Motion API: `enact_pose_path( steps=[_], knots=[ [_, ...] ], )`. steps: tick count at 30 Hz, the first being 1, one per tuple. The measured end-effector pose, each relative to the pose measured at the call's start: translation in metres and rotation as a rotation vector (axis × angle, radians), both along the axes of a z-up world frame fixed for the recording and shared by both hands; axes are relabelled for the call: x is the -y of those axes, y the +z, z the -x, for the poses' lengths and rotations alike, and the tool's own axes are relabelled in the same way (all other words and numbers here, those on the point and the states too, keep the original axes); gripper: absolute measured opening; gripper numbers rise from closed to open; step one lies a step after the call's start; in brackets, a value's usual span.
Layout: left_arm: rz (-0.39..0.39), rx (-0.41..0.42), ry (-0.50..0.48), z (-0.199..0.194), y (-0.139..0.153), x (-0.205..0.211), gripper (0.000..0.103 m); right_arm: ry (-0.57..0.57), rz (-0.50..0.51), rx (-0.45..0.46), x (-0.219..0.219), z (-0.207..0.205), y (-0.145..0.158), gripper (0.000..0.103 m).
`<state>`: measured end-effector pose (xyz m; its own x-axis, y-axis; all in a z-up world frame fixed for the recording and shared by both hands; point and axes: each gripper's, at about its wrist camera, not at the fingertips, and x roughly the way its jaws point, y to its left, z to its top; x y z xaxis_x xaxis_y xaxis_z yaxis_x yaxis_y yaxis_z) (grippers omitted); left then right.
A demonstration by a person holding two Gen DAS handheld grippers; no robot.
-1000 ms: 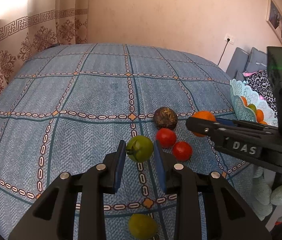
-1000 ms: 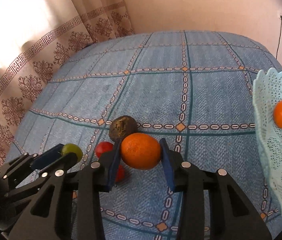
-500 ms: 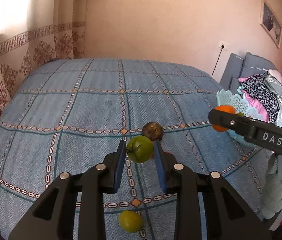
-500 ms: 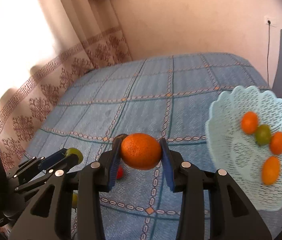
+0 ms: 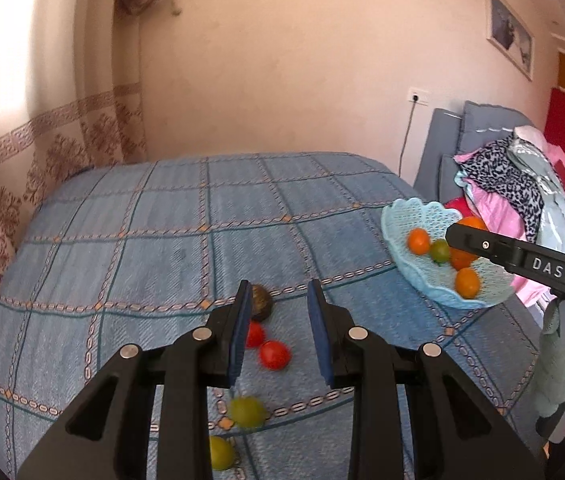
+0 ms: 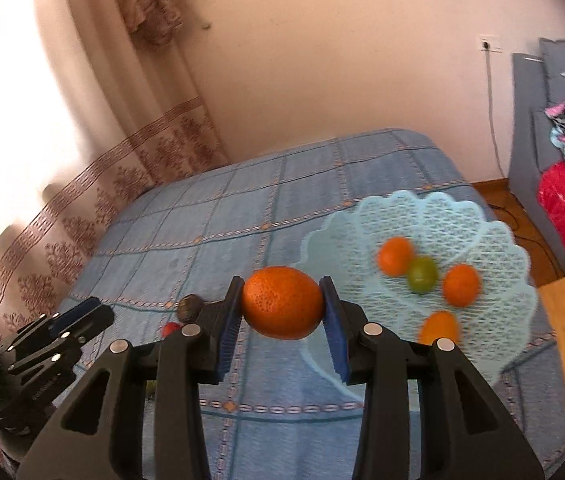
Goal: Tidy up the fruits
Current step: 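Carry the orange toward the basket with the right gripper while the left gripper releases the green tomato, then lower the orange into the basket and open the right gripper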
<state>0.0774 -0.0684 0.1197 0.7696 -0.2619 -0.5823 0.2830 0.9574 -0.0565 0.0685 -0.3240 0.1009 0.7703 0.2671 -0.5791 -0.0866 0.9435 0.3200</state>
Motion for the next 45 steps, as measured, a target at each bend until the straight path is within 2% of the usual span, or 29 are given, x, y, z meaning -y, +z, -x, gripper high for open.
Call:
enact_pose_path(
  steps=[7,13,15,19,21,25,35,41,45],
  knots=[
    [-0.015,-0.003,-0.008,0.002,0.004,0.008,0.029,-0.093,-0.043,0.002,0.037,0.009,-0.008,0.04],
    [-0.022,-0.053,0.023,0.009,-0.007,-0.011,0.03,-0.163,-0.06,-0.065,0.059,0.0,-0.029,0.04],
    [-0.025,-0.069,0.032,0.014,-0.012,-0.018,0.03,-0.168,-0.059,-0.075,0.06,-0.003,-0.032,0.04],
    [-0.023,-0.104,0.045,0.021,-0.026,-0.029,0.041,-0.178,-0.061,-0.091,0.062,-0.004,-0.037,0.04],
    [-0.025,-0.119,0.047,0.024,-0.033,-0.032,0.041,-0.182,-0.066,-0.1,0.063,-0.006,-0.039,0.04],
    [-0.041,-0.156,0.036,0.025,-0.049,-0.035,0.041,-0.189,-0.075,-0.097,0.063,-0.006,-0.04,0.054],
    [-0.103,-0.241,0.007,0.024,-0.086,-0.034,0.041,-0.173,-0.073,-0.088,0.059,-0.004,-0.038,0.054],
    [-0.142,-0.229,-0.021,0.022,-0.09,-0.03,0.041,-0.167,-0.071,-0.089,0.056,-0.004,-0.039,0.054],
    [-0.206,-0.219,-0.068,0.019,-0.093,-0.024,0.043,-0.165,-0.075,-0.097,0.055,-0.005,-0.041,0.054]
  ],
)
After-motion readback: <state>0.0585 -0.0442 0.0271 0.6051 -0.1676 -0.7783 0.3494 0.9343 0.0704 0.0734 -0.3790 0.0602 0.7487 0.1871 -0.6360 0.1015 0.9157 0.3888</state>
